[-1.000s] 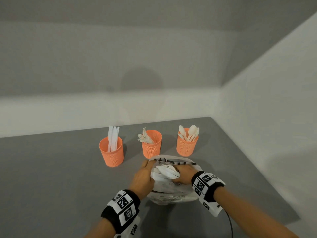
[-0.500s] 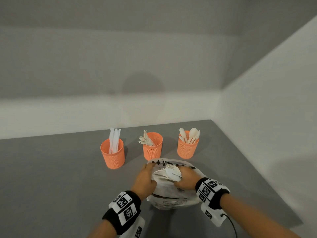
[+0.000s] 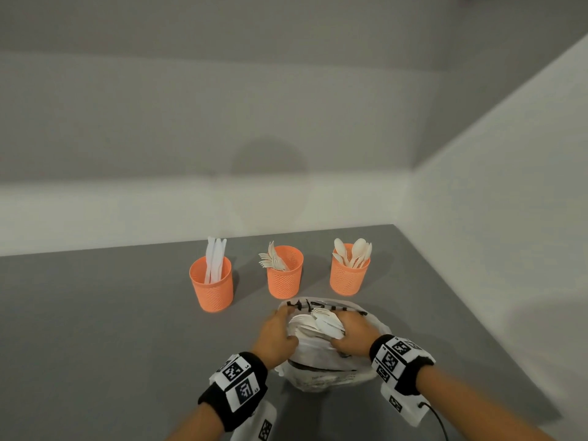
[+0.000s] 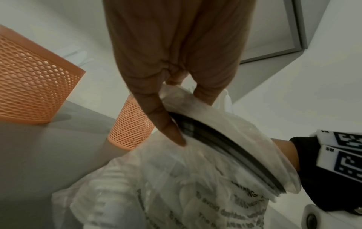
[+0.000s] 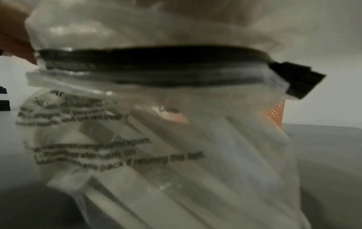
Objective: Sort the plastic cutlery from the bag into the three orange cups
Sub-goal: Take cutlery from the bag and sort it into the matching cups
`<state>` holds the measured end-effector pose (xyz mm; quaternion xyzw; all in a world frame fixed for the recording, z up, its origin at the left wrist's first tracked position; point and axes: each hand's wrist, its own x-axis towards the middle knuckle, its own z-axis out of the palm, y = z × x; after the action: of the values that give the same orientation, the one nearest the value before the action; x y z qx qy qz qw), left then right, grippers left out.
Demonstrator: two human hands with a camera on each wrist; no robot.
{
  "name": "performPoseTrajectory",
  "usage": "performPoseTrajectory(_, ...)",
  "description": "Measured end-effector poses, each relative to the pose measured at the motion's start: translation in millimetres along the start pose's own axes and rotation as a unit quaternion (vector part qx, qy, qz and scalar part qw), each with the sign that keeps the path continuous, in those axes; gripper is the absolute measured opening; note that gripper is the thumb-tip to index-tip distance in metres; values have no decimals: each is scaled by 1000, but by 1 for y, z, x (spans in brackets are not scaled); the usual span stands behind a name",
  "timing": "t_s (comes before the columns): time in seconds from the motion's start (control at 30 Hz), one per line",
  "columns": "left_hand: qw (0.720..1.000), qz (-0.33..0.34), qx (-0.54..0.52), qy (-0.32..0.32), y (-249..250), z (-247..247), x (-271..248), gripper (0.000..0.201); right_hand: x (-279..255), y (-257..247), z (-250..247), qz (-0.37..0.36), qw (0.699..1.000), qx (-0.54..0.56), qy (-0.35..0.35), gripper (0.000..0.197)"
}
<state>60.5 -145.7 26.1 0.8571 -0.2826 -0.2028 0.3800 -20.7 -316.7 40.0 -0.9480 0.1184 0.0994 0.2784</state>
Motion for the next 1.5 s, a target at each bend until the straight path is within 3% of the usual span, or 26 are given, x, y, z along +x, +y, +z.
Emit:
performPoseTrajectory(0.1,1000,6,-10,4,3,2,-1,60,-3,-2,0,-15,999,29,23,35)
performPoseTrajectory(0.2,999,11,-32,-7,6,1,-1,60,-5,-8,-1,-28,989,128,73,36)
performPoseTrajectory(0.3,999,28,-20,-31,4,-7,0,45,-3,-20,-10,-43,961,243,122,27)
performPoseTrajectory(0.37,998,48,-21,16,6,-15,-1,28,-1,-32,-24,-31,934,320,155,18)
performPoseTrajectory(0.43,990,53,-85,103,12,-25,-3,17,4,-43,-39,-23,898,396,192,20)
performPoseTrajectory(0.5,960,27,-229,156,19,-38,-3,15,9,-56,-53,-25,851,478,215,24)
performPoseTrajectory(0.63,867,-71,-480,114,28,-53,-4,23,22,-85,-67,-46,775,587,229,27)
performPoseTrajectory(0.8,753,-186,-631,18,30,-57,-7,48,31,-127,-54,-69,768,601,212,21)
performPoseTrajectory(0.9,686,-188,-703,-23,33,-60,-10,56,37,-144,-39,-66,782,581,218,15)
performPoseTrajectory(0.97,667,-176,-724,-11,36,-62,-12,51,41,-150,-29,-55,788,573,218,12)
performPoseTrajectory(1.07,683,-170,-710,-2,33,-64,-12,40,45,-153,-16,-38,799,561,212,12)
performPoseTrajectory(1.2,760,-182,-624,-29,31,-64,-17,35,49,-152,-9,-35,816,544,194,13)
performPoseTrajectory(1.3,820,-169,-546,37,27,-69,-15,30,53,-147,-6,-30,831,507,226,16)
performPoseTrajectory(1.37,840,-126,-521,91,27,-76,-13,25,57,-143,-2,-29,851,463,248,13)
performPoseTrajectory(1.5,899,-24,-426,98,38,-86,-3,25,62,-147,11,-36,881,408,238,29)
